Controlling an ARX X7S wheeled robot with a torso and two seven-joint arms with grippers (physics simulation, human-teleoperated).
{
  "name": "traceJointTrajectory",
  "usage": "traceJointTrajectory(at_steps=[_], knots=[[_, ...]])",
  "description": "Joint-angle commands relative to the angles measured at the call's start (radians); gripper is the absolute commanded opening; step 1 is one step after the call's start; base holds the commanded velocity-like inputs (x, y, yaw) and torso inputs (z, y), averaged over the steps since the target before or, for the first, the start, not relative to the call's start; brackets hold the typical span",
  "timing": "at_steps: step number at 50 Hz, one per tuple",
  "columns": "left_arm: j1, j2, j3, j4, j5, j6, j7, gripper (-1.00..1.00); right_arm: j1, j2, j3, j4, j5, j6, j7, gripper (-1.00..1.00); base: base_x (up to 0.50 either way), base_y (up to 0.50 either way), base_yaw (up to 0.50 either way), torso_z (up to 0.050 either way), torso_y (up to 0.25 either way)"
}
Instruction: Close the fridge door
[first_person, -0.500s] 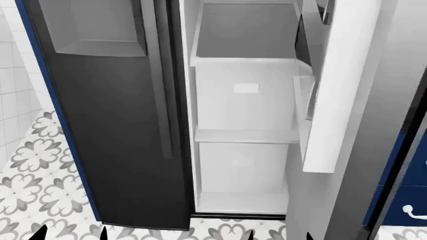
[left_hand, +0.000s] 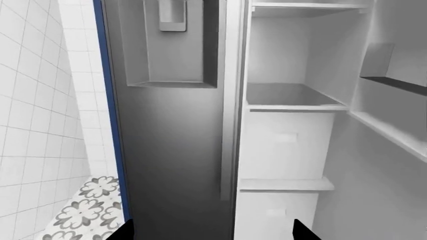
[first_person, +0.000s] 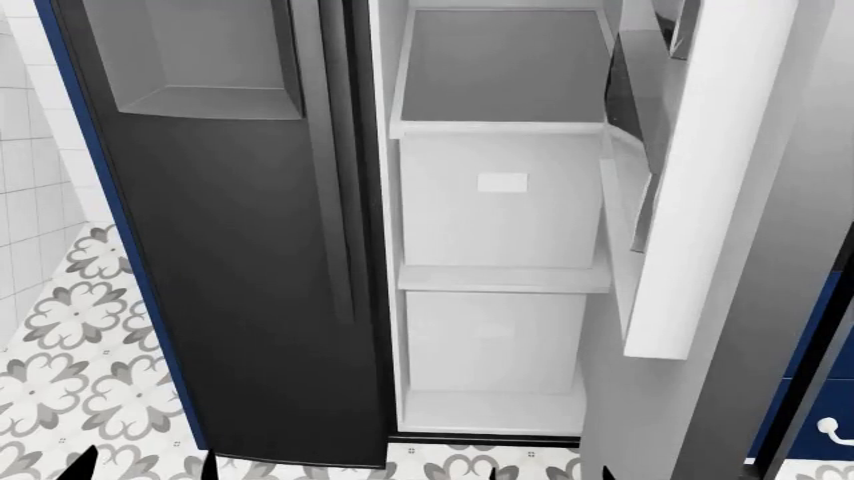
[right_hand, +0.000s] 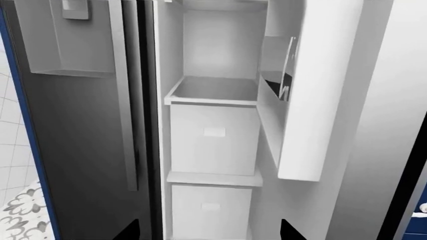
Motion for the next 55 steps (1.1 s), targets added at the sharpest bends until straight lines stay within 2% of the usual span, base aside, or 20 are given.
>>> traceJointTrajectory(at_steps=[1,5,6,7,33,55], knots=[[-0.006,-0.017,0.014,0.005,-0.043,-0.002,-0.015,1.0,0.007,0.018,-0.026,0.007,0.009,-0.001,0.021,1.0,0.0,0.0,0.0,0.0,0.0],[-0.009,-0.02,0.018,0.001,-0.054,0.0,-0.02,1.0,0.009,0.023,-0.031,0.015,0.015,-0.017,0.025,1.0,0.0,0.0,0.0,0.0,0.0],[-0.014,-0.161,0.199,0.028,-0.174,0.072,-0.144,1.0,0.046,0.15,-0.182,0.011,0.135,0.019,0.164,1.0,0.0,0.0,0.0,0.0,0.0],[0.03,0.037,-0.046,0.042,0.075,-0.004,0.035,1.0,-0.025,-0.038,0.025,-0.021,-0.085,-0.003,-0.04,1.0,0.0,0.0,0.0,0.0,0.0],[0.03,-0.023,0.022,0.046,0.022,-0.004,-0.037,1.0,-0.022,0.013,-0.031,-0.027,-0.019,0.009,0.022,1.0,0.0,0.0,0.0,0.0,0.0],[0.026,-0.049,0.051,0.046,-0.003,-0.003,-0.066,1.0,-0.019,0.037,-0.057,-0.031,0.016,0.007,0.05,1.0,0.0,-0.5,0.0,0.0,0.0]])
